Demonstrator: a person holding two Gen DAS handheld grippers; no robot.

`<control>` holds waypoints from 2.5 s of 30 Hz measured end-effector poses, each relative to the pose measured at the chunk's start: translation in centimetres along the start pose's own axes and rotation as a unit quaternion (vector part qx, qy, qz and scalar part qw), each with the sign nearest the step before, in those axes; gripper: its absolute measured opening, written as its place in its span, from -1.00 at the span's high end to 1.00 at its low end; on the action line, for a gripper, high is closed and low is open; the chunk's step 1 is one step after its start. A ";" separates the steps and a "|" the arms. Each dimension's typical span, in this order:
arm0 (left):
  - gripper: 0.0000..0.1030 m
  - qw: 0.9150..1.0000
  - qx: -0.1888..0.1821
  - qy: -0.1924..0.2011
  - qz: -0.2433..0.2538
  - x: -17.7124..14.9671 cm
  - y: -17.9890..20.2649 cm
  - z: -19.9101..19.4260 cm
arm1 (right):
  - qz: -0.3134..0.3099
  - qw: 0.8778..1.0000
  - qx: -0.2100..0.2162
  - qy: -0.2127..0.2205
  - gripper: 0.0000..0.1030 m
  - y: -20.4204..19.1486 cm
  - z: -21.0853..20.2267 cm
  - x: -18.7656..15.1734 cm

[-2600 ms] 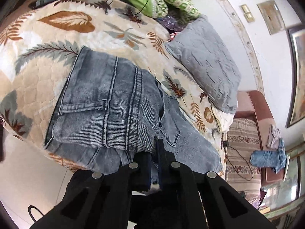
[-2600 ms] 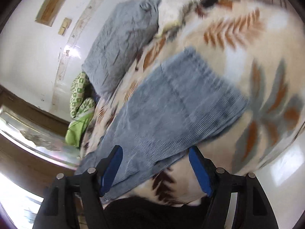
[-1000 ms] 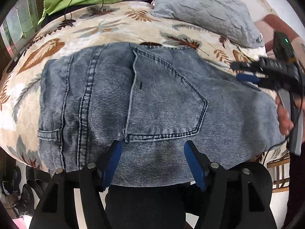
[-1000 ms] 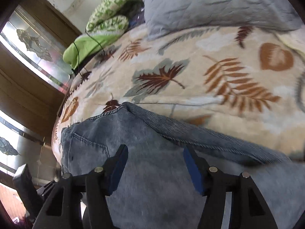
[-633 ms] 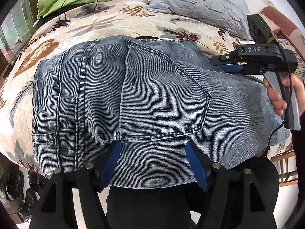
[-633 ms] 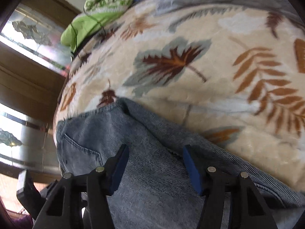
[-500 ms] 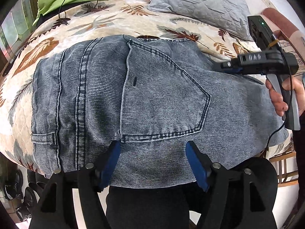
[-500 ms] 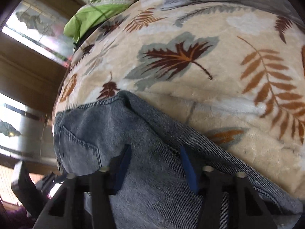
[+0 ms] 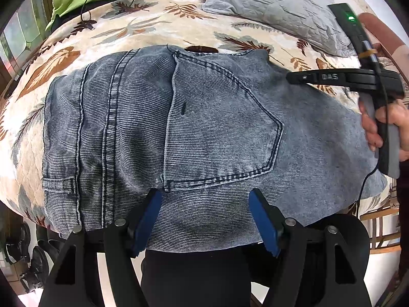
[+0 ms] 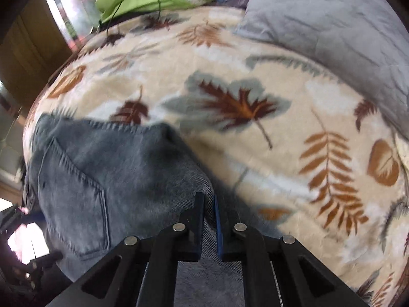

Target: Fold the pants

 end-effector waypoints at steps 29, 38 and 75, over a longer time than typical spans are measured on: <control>-0.39 0.996 0.054 -0.014 0.066 -0.1 2.5 -2.2 | 0.412 0.893 0.095 0.153 0.78 20.7 -13.7 -21.4; -0.43 0.982 0.049 0.009 0.182 5.1 11.6 -1.5 | 0.476 0.852 0.102 0.195 0.74 21.9 -17.0 -29.1; -0.61 0.969 0.029 -0.068 0.238 5.9 22.3 6.8 | 0.609 0.716 0.264 0.215 -0.72 22.4 -14.7 -35.6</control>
Point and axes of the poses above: each gripper's, at about its wrist camera, not at the fingertips, and z roughly the way its jaws point, y to its right, x to its top, the point moved 4 cm from there along z, roughly the way its jaws point, and after that the axes turned 10 degrees about z, right-handed, at the moved point
